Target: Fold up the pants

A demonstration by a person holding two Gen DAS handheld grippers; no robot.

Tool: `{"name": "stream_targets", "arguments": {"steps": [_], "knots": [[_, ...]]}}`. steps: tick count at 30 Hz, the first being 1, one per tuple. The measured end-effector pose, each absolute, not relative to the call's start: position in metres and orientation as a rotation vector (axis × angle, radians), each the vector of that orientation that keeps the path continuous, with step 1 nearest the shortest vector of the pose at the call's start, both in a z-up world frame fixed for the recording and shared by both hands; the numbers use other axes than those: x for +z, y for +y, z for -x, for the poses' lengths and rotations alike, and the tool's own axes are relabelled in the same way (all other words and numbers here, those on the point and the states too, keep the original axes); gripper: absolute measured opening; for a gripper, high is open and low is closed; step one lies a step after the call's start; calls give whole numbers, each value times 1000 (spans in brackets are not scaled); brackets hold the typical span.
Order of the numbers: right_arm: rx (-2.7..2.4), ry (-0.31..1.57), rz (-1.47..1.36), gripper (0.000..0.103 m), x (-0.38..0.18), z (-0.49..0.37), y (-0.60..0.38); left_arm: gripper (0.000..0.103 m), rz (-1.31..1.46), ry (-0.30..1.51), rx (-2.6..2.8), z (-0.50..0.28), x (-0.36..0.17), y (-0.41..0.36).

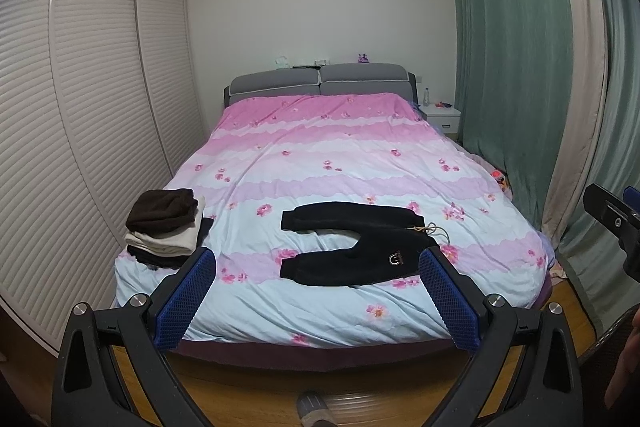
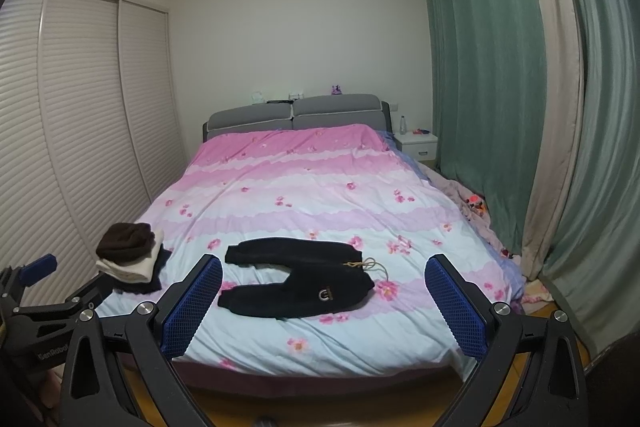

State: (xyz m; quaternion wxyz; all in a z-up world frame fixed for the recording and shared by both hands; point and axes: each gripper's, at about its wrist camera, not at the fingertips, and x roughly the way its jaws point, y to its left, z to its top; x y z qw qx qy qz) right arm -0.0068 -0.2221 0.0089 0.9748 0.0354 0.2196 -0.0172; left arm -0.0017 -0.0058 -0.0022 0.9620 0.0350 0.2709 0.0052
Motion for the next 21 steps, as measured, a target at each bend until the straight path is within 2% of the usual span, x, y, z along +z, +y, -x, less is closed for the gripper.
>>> {"name": "stream_targets", "arguments": {"steps": [21], "knots": [[-30,436,-71,102,12,5,-225,103,-73,548,11,3,-1,-7]]}}
